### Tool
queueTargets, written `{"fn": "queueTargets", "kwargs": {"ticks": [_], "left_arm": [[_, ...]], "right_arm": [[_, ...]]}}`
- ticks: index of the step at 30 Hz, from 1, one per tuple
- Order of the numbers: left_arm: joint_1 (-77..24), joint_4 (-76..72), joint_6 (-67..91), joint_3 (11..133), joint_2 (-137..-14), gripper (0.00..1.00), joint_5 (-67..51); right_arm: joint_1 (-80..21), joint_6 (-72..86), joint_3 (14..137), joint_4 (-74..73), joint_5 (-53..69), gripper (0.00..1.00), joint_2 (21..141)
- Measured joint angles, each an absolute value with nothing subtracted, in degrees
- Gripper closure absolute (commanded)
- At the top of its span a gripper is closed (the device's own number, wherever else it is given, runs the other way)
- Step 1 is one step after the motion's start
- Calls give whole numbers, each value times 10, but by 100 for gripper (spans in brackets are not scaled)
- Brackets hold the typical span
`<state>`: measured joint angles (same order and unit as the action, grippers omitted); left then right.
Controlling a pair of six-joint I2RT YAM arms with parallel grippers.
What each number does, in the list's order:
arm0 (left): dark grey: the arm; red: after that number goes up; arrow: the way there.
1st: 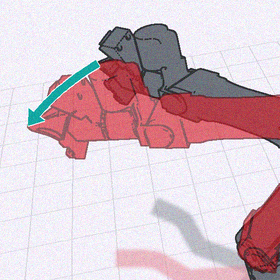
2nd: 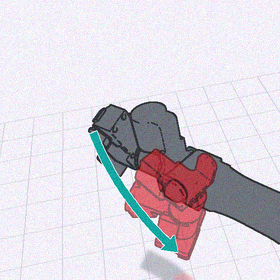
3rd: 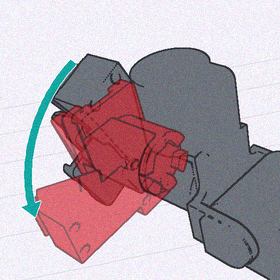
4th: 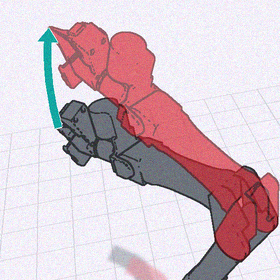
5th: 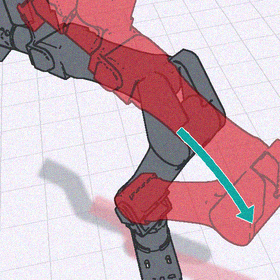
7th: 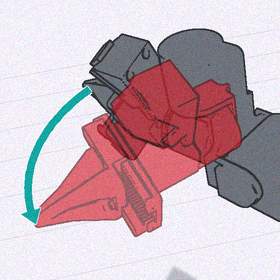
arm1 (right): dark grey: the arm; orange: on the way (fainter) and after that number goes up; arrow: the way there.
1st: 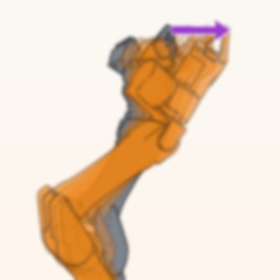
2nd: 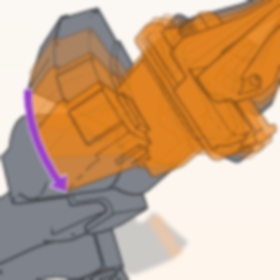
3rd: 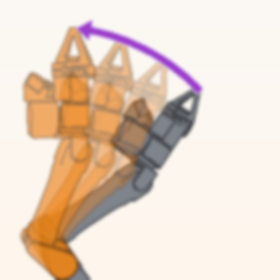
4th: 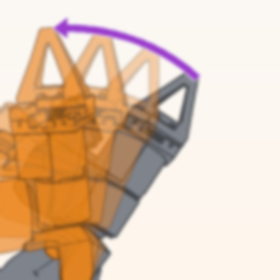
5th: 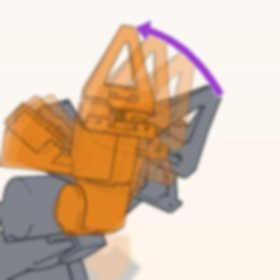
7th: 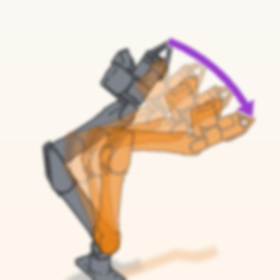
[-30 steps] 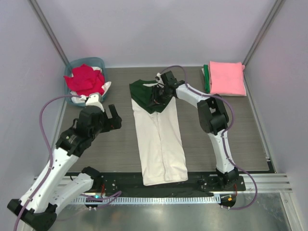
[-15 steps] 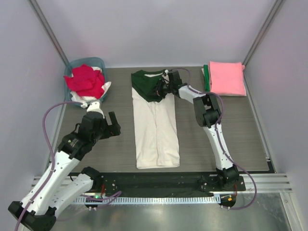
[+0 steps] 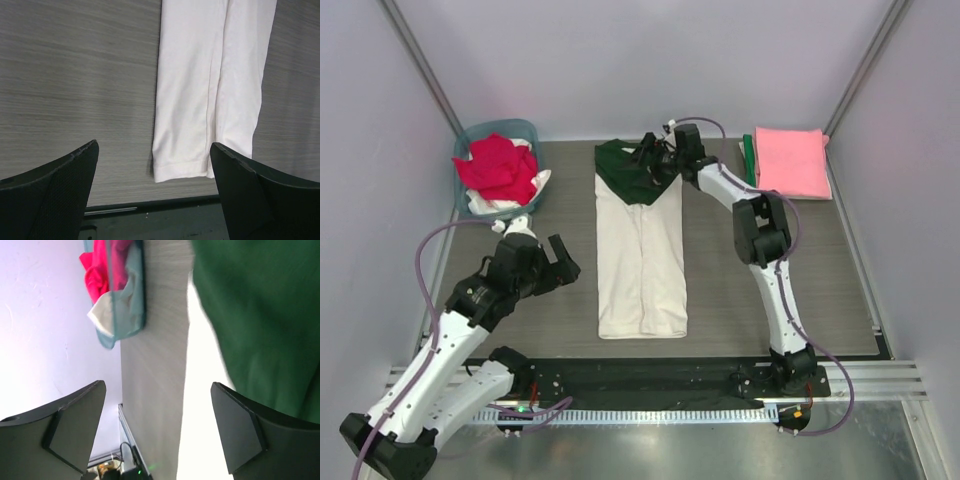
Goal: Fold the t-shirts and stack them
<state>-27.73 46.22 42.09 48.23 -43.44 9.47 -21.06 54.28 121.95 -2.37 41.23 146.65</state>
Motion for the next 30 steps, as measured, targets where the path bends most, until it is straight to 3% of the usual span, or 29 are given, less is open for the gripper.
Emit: {"fn": "queueTargets", "kwargs": {"ticks": [6, 9, 14, 20, 30], "left_arm": [[-277, 451, 500, 401, -439, 12, 33], [-277, 444, 534, 352, -434, 13, 6], [-277, 412, 573, 293, -426, 15, -33], [-278, 346, 627, 206, -425, 19, -79], [-281, 300, 670, 167, -413, 27, -103]], "right_arm": [[-209, 476, 952, -118, 328, 20, 1140], [-216, 448, 787, -161, 258, 22, 932], [-288, 445, 513, -219, 170, 26, 706], [-378, 515, 272, -268, 138, 34, 618], [-427, 575, 238, -188, 124, 41, 630]]}}
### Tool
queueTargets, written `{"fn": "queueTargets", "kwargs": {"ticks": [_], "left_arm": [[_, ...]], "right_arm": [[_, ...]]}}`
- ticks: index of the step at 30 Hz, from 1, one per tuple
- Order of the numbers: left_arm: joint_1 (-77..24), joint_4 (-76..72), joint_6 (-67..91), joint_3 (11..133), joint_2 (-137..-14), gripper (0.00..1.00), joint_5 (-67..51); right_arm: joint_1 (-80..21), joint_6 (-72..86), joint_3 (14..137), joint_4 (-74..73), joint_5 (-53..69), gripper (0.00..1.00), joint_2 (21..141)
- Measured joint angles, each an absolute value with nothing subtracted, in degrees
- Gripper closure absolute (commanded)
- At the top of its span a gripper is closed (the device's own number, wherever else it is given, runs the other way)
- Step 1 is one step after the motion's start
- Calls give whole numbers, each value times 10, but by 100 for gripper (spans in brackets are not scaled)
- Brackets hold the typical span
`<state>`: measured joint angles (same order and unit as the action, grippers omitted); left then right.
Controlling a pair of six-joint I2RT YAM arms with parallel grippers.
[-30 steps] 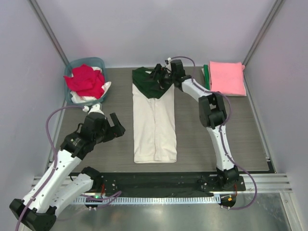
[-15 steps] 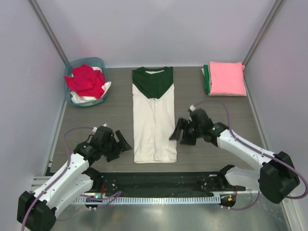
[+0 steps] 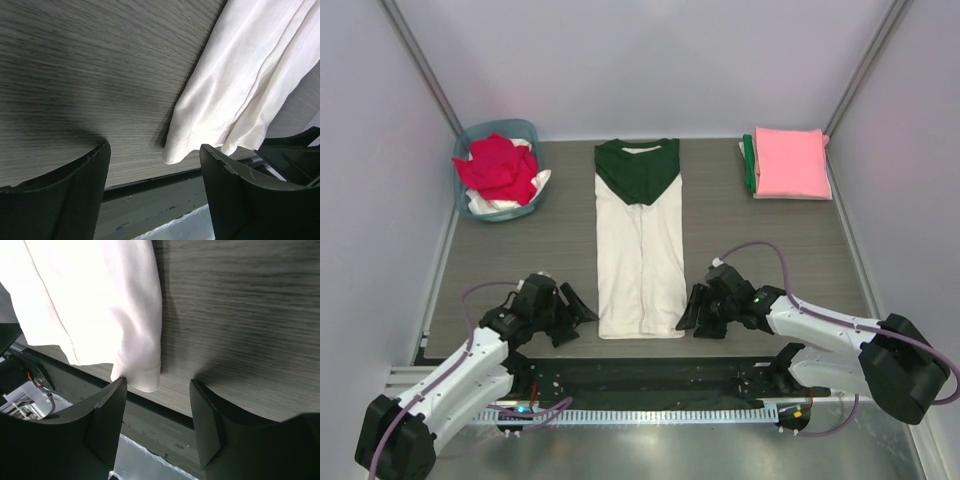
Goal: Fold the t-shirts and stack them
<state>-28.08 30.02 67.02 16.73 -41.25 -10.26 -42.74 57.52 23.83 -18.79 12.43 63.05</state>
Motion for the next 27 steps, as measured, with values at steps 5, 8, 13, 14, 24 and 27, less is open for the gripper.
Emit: {"fn": "queueTargets", "kwargs": {"ticks": [5, 8, 13, 14, 24, 27], "left_arm": [[-286, 286, 682, 160, -415, 35, -109], [-290, 279, 689, 154, -415, 41, -112], [-306, 263, 704, 146, -423, 47, -113], [-311, 259, 706, 146, -427, 48, -112], [-378, 187, 744, 146, -507, 83, -102], [-391, 175, 749, 149, -528, 100, -94]], "right_arm": [[-430, 582, 239, -159, 125, 52, 650], [-430, 583, 238, -154, 118, 67, 655], [-430, 585, 231, -146, 116, 90, 661], [-430, 586, 229, -145, 115, 95, 662], [-430, 586, 222, -136, 117, 99, 662], [-430, 587, 219, -135, 117, 99, 659]]}}
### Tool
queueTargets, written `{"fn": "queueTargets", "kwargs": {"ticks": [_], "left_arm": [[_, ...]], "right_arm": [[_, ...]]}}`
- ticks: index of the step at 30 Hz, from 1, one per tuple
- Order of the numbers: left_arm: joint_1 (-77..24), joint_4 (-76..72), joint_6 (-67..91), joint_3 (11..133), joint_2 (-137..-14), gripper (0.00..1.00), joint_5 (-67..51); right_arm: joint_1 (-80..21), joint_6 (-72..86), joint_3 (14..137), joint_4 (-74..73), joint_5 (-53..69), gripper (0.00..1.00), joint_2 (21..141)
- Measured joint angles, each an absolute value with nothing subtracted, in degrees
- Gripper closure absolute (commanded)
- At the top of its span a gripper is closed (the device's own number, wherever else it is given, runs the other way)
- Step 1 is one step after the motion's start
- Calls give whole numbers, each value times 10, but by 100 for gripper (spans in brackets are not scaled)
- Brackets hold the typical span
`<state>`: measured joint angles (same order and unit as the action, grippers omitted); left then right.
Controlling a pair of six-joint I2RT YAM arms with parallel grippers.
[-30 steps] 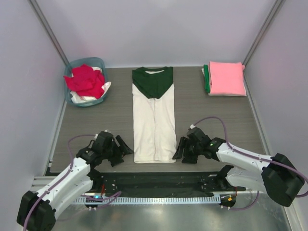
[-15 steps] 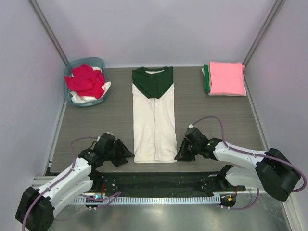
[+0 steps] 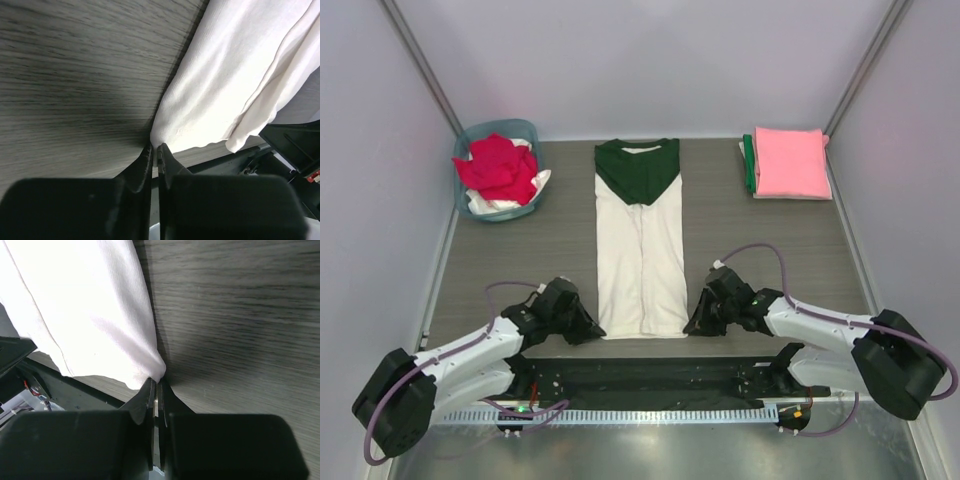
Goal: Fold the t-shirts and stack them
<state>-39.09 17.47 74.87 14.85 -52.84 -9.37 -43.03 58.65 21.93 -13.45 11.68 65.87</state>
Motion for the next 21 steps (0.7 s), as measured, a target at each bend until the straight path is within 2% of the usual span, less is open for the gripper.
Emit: {"fn": "queueTargets", "kwargs": {"ticks": [7, 14, 21], "left_arm": [[-421, 214, 750, 182, -529, 100, -59], [-435, 317, 727, 312, -499, 100, 5], [-430, 391, 654, 441, -573, 100, 75]], "right_arm": [[-431, 587, 213, -158, 115, 99, 615], [-431, 582, 280, -244, 80, 99, 561], [-407, 531, 390, -287, 40, 99, 619]]}}
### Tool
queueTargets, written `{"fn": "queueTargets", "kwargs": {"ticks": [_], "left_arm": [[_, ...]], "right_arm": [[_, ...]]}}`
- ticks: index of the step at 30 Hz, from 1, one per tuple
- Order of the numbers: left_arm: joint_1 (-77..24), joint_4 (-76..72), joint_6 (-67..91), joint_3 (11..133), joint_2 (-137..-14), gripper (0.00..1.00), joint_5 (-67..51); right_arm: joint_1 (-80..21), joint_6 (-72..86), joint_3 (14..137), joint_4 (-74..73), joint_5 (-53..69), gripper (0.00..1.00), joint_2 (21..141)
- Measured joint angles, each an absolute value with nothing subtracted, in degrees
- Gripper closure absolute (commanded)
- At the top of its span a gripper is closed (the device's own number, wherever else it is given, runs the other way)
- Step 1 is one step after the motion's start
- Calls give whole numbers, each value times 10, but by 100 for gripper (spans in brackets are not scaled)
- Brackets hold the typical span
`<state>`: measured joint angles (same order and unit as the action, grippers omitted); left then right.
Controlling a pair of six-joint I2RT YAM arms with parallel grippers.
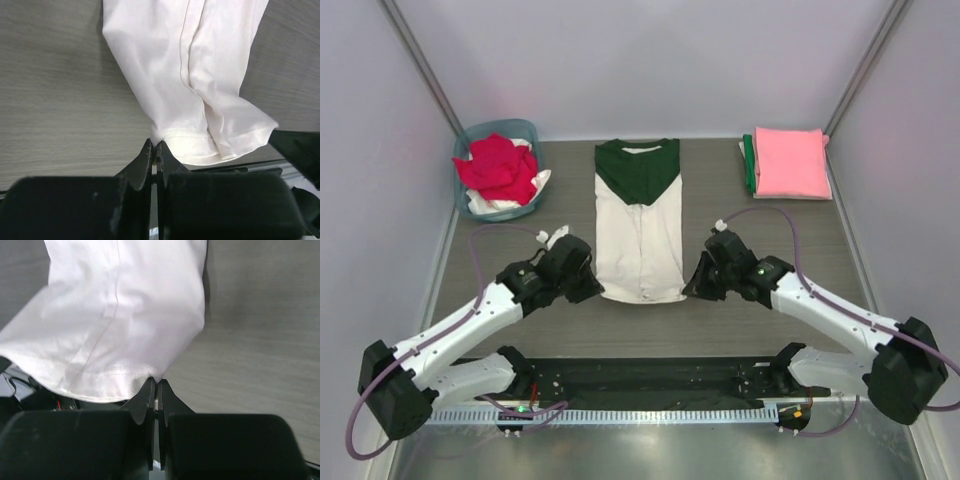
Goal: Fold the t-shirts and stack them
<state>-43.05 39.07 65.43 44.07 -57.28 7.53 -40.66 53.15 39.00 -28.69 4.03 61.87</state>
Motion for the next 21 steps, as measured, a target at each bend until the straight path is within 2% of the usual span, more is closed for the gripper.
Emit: {"fn": "queueTargets", "kwargs": {"ticks": [13, 21], "left_arm": [[-312, 411, 521, 687, -786, 100, 77], [-257, 408, 468, 796, -918, 100, 52]], "right_arm": [[-275, 394, 683, -309, 52, 99, 873], [-238, 352, 789, -315, 72, 99, 988]]}}
